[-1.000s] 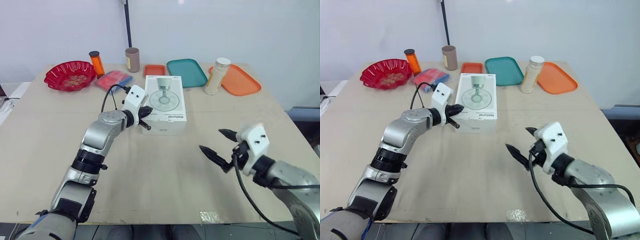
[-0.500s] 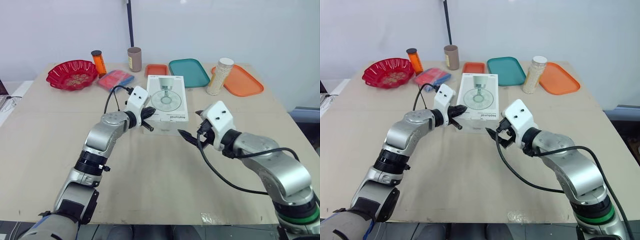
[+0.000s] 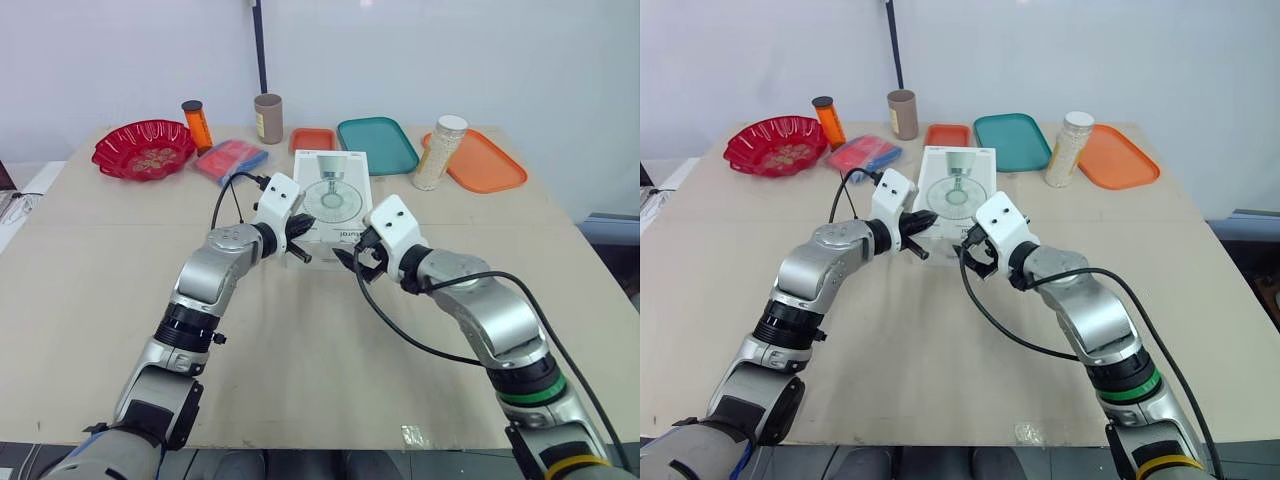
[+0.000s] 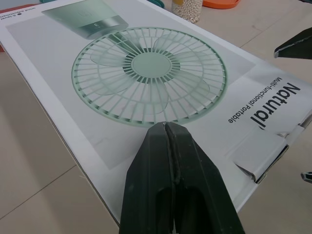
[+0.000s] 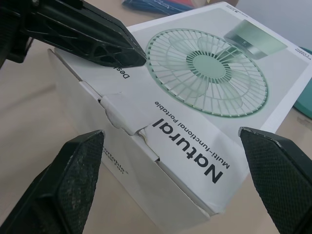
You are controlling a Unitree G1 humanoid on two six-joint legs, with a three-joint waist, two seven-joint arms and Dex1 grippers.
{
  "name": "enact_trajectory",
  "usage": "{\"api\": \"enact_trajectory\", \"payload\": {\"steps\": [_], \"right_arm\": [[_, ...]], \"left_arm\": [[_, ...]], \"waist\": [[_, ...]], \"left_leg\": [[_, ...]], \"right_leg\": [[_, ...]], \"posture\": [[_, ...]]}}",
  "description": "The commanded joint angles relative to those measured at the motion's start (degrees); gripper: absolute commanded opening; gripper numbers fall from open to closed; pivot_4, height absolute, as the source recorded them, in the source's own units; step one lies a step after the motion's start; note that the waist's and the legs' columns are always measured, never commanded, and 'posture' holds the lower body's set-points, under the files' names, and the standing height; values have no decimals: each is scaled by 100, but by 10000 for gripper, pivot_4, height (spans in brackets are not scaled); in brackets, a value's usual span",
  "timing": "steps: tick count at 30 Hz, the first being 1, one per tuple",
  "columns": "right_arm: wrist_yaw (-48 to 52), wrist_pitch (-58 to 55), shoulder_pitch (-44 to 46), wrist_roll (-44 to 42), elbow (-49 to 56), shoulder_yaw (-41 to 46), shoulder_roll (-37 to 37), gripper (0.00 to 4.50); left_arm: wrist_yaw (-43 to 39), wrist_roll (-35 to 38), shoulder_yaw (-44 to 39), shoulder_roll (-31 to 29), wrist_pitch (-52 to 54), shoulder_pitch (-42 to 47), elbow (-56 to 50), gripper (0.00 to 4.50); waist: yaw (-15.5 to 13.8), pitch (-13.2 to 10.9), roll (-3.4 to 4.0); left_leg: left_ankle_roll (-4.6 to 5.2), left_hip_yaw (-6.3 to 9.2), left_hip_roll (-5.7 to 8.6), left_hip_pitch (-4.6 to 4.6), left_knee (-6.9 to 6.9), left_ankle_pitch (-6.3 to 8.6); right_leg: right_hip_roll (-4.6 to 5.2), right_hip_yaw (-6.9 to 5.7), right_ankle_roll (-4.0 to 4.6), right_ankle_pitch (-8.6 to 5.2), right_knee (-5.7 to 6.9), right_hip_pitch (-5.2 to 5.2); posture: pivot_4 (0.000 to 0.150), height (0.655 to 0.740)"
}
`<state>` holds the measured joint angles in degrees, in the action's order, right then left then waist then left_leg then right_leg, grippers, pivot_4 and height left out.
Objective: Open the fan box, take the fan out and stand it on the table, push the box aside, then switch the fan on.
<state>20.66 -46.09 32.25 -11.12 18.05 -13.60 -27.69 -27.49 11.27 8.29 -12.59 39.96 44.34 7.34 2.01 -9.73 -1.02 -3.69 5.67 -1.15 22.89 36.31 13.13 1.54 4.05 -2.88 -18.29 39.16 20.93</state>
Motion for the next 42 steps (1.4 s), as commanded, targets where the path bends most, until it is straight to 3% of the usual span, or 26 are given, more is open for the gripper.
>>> {"api": "enact_trajectory", "payload": {"steps": [1,42], "right_arm": [[-64,104,154,75,3,223,151,45000],[200,138,155,302,-169,299,453,45000]], "left_arm": [[5,-40,33,16,101,-102,-6,820],[60,-45,57,181,213,-204,-221,820]], "waist": [[0,0,0],[3,0,1]], "left_leg": [[0,0,0,0,0,0],[0,0,1,0,-2,0]], "right_leg": [[0,0,0,0,0,0],[1,0,0,0,-1,2]], "posture": [[1500,7400],[1500,7400]]}}
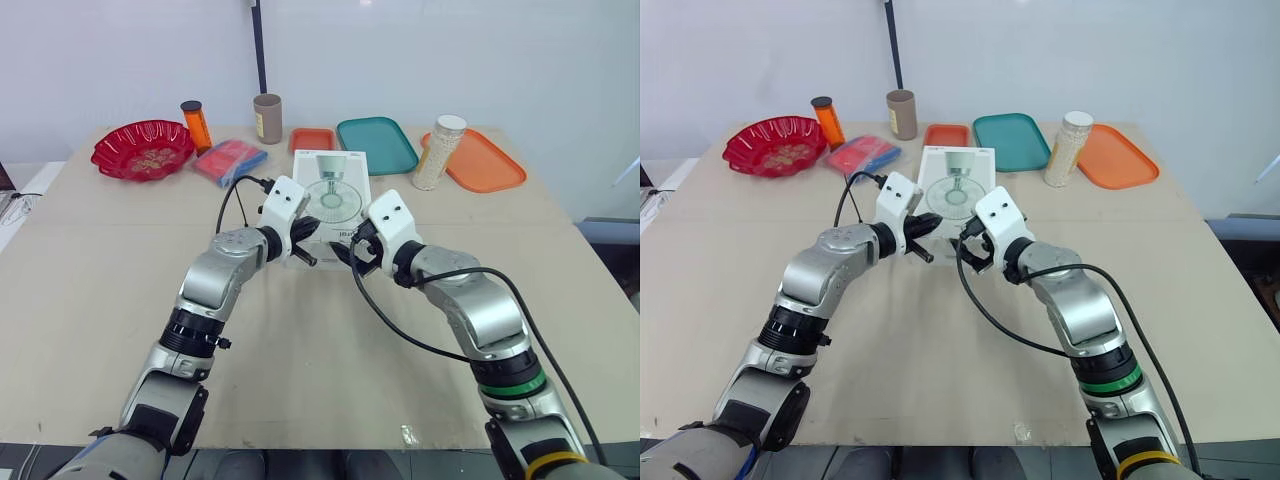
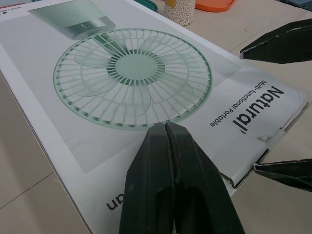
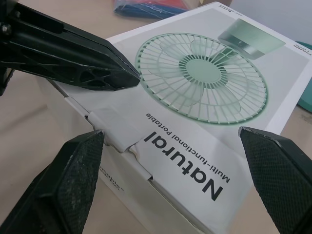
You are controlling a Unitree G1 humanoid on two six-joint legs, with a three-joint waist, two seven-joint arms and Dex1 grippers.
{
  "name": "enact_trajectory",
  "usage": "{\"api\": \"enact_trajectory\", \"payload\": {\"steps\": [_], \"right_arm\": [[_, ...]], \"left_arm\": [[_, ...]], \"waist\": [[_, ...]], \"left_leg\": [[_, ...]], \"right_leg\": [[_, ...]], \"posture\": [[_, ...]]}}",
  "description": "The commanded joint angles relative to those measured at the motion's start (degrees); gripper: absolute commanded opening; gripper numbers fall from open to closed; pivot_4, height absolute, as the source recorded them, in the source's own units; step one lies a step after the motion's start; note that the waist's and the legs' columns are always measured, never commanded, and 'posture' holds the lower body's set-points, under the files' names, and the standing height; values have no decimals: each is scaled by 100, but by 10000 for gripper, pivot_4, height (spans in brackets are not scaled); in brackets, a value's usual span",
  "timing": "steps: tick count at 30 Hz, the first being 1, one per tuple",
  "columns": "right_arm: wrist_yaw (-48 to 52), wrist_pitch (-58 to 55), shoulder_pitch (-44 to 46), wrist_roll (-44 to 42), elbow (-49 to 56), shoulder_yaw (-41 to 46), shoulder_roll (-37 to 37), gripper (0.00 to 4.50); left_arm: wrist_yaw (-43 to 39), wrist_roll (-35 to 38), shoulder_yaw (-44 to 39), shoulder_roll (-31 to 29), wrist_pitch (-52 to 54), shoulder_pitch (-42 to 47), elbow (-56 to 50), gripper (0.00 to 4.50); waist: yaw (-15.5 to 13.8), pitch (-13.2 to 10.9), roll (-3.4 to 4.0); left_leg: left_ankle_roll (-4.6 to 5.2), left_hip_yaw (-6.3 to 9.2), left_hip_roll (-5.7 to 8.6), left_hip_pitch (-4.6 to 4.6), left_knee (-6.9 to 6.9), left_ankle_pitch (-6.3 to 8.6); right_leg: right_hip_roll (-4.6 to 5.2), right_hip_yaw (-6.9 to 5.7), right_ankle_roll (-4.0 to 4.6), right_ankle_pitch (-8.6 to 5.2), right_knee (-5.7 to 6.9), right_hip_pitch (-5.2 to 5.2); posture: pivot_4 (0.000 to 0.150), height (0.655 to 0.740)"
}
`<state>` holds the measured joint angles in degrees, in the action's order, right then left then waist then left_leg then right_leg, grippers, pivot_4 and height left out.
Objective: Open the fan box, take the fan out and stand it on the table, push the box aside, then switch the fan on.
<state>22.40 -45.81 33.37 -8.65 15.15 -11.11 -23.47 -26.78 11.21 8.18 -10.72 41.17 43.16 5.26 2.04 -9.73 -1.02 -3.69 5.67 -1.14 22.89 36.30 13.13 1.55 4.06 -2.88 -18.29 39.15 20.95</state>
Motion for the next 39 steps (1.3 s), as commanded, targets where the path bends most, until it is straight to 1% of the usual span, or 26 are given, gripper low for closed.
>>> {"api": "enact_trajectory", "payload": {"steps": [1,6,19,39], "right_arm": [[17,157,49,84,48,34,39,45000],[-59,284,152,176,-223,80,128,45000],[-28,186,311,126,-148,237,142,45000],[-111,243,469,166,-352,331,194,45000]], "left_arm": [[-11,-39,71,-6,94,-86,-15,820],[-11,-40,70,-8,100,-84,-32,820],[-10,-31,94,50,86,-105,-49,820],[-5,-32,113,89,98,-166,-105,820]], "waist": [[0,0,0],[3,0,0],[19,0,0],[33,0,0]], "left_leg": [[0,0,0,0,0,0],[0,0,0,0,0,0],[-2,0,-1,0,0,-1],[-2,0,-1,0,-3,-1]], "right_leg": [[0,0,0,0,0,0],[-1,0,0,0,0,1],[-1,0,1,1,1,0],[-1,1,1,1,1,2]], "posture": [[1500,7400],[1500,7400],[1500,7400],[1500,7400]]}}
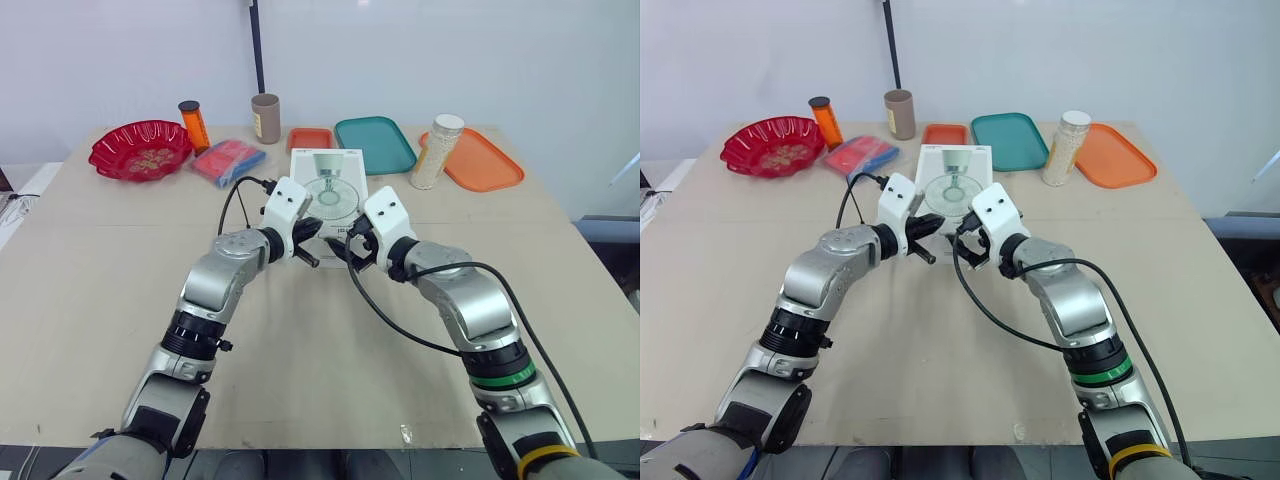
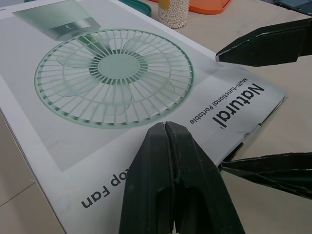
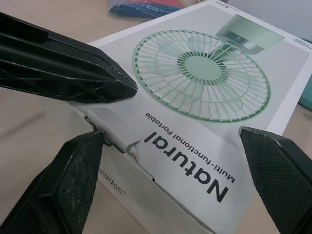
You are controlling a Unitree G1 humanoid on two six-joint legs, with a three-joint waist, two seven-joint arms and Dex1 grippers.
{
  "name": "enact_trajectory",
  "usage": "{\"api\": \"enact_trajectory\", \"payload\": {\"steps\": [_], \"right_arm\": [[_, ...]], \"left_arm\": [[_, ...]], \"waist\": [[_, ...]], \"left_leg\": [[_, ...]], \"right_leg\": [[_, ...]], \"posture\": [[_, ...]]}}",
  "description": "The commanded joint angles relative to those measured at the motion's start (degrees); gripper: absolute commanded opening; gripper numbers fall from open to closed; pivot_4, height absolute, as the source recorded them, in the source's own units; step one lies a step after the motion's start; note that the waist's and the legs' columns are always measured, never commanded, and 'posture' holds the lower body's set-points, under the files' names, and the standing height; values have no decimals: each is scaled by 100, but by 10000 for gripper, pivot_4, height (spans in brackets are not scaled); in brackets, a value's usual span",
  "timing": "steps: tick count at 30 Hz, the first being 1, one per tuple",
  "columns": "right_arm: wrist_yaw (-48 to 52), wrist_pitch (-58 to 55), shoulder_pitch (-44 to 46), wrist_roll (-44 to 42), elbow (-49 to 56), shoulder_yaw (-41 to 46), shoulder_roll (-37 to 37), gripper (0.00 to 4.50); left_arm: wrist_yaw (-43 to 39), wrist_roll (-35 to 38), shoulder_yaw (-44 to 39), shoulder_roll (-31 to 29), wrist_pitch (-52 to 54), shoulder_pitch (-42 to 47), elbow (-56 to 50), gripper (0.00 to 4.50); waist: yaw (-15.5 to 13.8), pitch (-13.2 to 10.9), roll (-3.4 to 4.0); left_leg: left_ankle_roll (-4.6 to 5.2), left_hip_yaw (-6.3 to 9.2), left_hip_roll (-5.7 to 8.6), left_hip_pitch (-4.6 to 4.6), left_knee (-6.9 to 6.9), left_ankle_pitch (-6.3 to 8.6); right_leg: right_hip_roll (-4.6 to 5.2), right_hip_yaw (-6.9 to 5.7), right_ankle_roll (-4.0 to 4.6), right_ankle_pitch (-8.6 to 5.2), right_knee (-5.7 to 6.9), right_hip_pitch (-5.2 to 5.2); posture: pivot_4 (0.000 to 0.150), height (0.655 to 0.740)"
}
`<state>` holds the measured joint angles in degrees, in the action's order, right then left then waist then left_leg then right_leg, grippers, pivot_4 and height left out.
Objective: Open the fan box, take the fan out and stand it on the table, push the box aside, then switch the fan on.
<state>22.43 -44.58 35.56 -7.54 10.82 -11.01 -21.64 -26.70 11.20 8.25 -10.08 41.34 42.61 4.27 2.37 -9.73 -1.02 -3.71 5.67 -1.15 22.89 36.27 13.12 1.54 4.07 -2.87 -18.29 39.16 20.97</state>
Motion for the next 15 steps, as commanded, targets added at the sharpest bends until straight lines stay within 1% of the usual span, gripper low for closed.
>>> {"api": "enact_trajectory", "payload": {"steps": [1,15], "right_arm": [[-121,118,254,53,76,328,18,45000],[-184,96,363,7,-1,494,120,45000]], "left_arm": [[-14,-33,110,27,79,-113,-7,820],[30,-43,79,16,107,-166,-32,820]], "waist": [[1,0,0],[10,0,0]], "left_leg": [[0,0,0,0,0,0],[0,0,0,0,-2,0]], "right_leg": [[0,0,0,0,0,0],[0,0,0,0,0,1]], "posture": [[1500,7400],[1500,7400]]}}
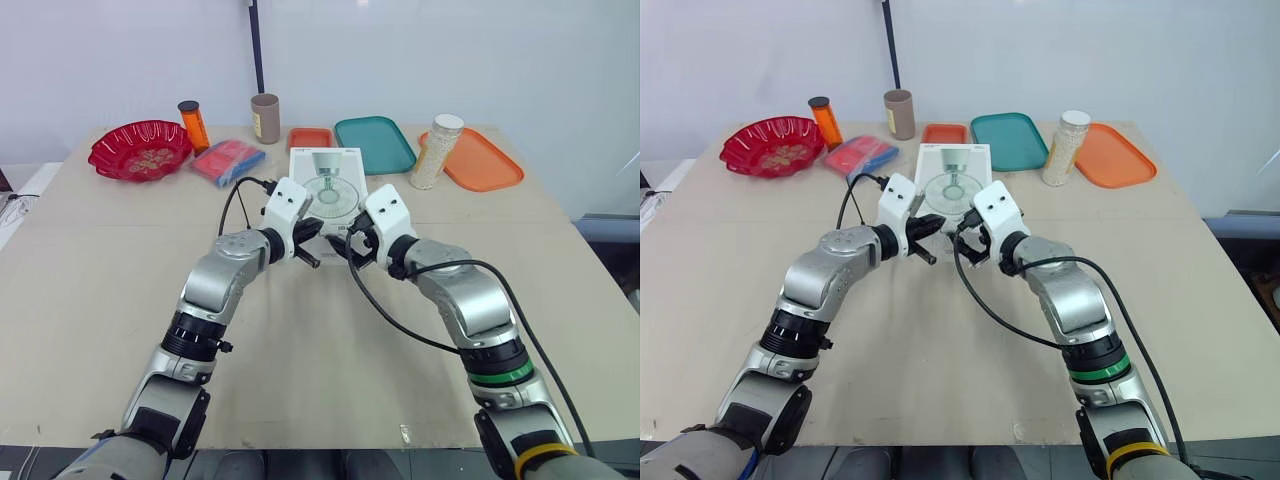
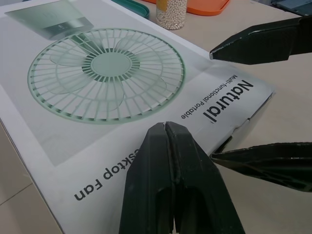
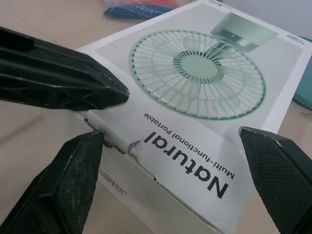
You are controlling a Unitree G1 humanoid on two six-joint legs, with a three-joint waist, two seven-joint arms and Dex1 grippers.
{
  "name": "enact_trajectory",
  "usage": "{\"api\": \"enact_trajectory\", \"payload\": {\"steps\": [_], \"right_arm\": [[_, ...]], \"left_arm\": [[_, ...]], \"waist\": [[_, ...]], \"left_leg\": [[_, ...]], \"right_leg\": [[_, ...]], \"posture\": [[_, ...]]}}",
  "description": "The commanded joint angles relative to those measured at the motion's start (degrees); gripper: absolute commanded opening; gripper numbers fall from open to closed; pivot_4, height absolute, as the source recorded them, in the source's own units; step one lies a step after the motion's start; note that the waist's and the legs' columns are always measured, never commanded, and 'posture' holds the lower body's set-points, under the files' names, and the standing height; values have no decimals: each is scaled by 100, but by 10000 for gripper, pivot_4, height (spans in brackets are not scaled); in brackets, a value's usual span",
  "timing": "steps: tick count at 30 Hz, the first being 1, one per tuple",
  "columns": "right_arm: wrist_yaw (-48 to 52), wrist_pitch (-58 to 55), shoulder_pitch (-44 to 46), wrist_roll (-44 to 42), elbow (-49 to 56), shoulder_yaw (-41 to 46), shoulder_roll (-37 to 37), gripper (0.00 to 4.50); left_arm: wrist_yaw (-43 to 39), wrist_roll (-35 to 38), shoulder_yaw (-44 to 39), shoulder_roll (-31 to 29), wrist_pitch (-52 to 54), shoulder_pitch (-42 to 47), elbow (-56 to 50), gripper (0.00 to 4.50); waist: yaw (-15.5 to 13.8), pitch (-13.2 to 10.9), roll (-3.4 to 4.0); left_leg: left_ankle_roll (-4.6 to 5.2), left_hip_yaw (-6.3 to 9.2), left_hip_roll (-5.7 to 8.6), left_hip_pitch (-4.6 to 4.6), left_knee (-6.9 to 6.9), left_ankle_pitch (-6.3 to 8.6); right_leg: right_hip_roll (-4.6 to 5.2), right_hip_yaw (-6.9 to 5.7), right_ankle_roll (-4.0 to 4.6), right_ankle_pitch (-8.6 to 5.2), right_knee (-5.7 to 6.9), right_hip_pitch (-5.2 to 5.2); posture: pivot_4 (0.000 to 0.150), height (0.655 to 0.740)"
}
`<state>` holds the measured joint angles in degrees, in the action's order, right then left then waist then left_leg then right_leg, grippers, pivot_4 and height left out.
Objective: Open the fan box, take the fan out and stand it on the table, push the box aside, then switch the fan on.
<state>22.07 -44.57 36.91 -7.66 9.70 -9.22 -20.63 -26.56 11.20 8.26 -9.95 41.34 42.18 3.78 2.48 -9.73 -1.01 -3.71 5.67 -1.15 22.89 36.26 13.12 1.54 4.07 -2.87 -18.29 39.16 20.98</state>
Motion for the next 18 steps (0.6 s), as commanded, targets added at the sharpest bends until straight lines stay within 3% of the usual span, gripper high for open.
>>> {"api": "enact_trajectory", "payload": {"steps": [1,18], "right_arm": [[-144,88,222,23,113,318,25,45000],[-22,-90,12,14,578,440,-163,45000]], "left_arm": [[76,-66,39,6,79,-117,53,820],[455,-135,-128,-65,-106,-30,328,820]], "waist": [[0,0,0],[13,0,1]], "left_leg": [[0,1,0,0,0,0],[0,0,-2,-1,-4,0]], "right_leg": [[0,-1,0,0,0,0],[-1,0,1,1,0,1]], "posture": [[1500,7400],[1500,7400]]}}
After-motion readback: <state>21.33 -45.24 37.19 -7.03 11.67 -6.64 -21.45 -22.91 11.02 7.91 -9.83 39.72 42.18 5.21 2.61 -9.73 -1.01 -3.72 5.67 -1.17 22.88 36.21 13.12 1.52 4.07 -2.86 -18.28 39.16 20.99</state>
